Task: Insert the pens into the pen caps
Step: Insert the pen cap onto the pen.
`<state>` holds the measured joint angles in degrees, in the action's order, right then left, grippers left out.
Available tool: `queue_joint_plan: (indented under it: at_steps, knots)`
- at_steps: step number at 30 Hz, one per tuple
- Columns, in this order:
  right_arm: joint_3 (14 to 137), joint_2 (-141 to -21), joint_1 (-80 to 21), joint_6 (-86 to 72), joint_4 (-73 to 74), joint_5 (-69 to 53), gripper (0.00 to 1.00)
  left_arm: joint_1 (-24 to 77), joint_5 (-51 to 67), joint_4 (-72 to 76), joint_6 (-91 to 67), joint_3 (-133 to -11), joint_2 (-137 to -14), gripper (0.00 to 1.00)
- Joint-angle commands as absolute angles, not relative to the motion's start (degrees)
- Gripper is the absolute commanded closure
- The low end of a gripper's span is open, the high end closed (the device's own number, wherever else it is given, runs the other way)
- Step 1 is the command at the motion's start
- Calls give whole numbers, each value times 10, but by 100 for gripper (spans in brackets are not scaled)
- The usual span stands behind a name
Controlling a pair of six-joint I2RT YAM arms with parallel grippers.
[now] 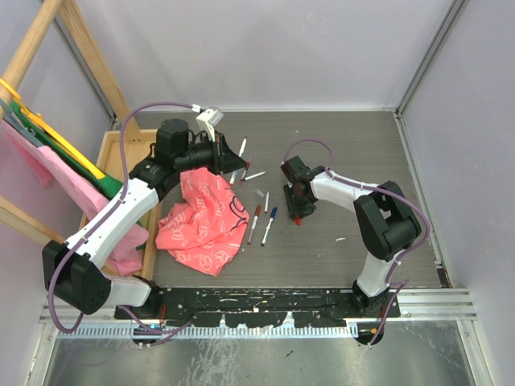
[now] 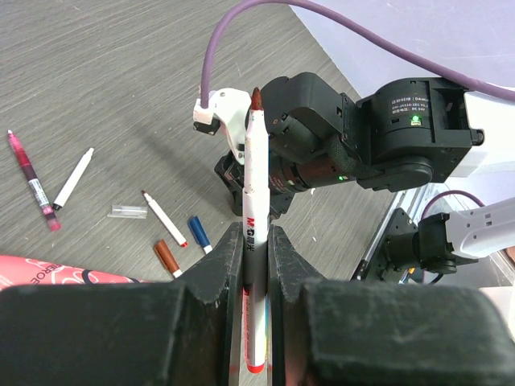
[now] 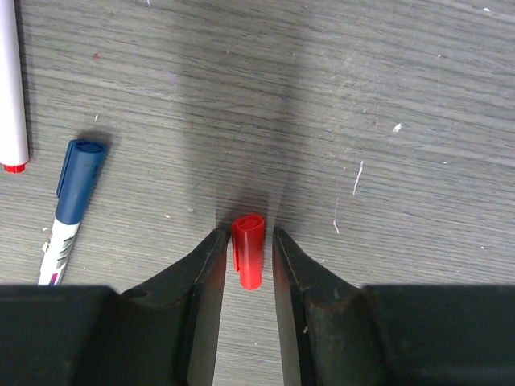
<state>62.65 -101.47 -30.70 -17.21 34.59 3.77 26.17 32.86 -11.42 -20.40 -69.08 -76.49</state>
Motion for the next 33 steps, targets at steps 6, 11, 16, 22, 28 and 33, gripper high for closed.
queue_joint_plan:
  at_steps: [6,11,16,22,28,33]
  knots:
    - [605,-1008,-311,-160,373,16,66,257,344,-85,-210,-710,-749,100]
    - [606,-1013,-311,-158,376,35,74,256,345,-85,-211,-709,-749,100]
    - [606,-996,-311,-162,361,56,84,254,345,-84,-212,-710,-749,100]
    - [609,-928,-311,-166,337,65,95,254,341,-84,-212,-709,-748,100]
    - [621,-821,-310,-171,306,84,92,254,316,-86,-211,-705,-743,100]
    - [640,-743,-310,-179,275,77,95,256,318,-86,-209,-705,-739,100]
